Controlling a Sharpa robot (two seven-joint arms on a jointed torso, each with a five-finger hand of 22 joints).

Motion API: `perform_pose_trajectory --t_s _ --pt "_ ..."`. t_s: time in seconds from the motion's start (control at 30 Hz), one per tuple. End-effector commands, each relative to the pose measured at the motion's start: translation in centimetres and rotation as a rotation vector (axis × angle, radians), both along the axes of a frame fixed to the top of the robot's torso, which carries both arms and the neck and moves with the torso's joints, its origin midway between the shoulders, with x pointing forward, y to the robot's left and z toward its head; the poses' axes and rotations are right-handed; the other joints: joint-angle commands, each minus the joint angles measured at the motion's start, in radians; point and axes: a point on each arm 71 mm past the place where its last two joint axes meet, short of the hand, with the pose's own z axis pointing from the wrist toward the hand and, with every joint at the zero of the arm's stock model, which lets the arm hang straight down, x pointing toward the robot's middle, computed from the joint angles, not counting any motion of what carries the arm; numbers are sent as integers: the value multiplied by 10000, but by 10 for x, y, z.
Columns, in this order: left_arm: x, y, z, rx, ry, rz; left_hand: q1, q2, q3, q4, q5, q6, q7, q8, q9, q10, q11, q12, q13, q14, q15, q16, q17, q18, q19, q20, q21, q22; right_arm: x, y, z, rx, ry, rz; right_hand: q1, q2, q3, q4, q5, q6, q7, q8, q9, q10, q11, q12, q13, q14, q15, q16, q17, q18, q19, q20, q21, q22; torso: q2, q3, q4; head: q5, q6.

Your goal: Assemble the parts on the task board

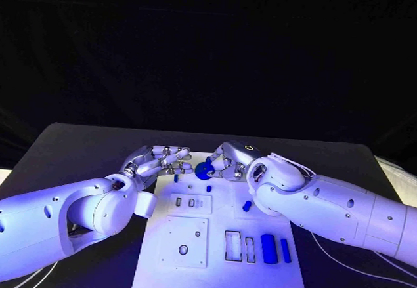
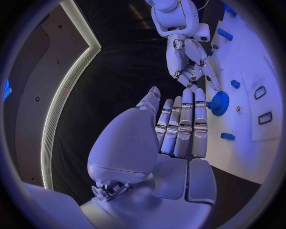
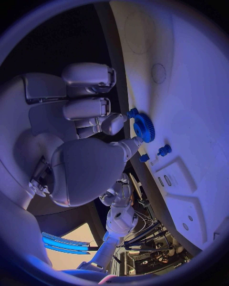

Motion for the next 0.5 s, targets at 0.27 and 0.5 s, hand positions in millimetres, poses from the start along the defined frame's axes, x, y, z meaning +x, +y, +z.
perform_pose_trajectory --t_s 0.27,0.5 --pt "0 2 1 -35 -88 -45 28 36 17 -55 -39 -36 21 -53 -9 -76 -2 -37 4 -5 28 -33 10 108 15 60 -63 -9 -12 -58 22 1363 214 349 551 255 107 -215 157 184 -91 41 55 261 -67 596 457 667 -11 120 679 -56 135 12 40 222 -72 13 -119 -39 21" --pt "1 4 0 -20 -80 -13 27 35 10 -58 -39 -39 22 -54 -10 -78 -1 -37 4 -4 29 -39 16 107 18 61 -68 -12 -14 -115 29 2117 476 801 1179 218 259 -696 106 162 -43 -4 36 327 -38 878 699 717 11 265 942 -129 345 12 190 554 -166 84 -321 -58 29"
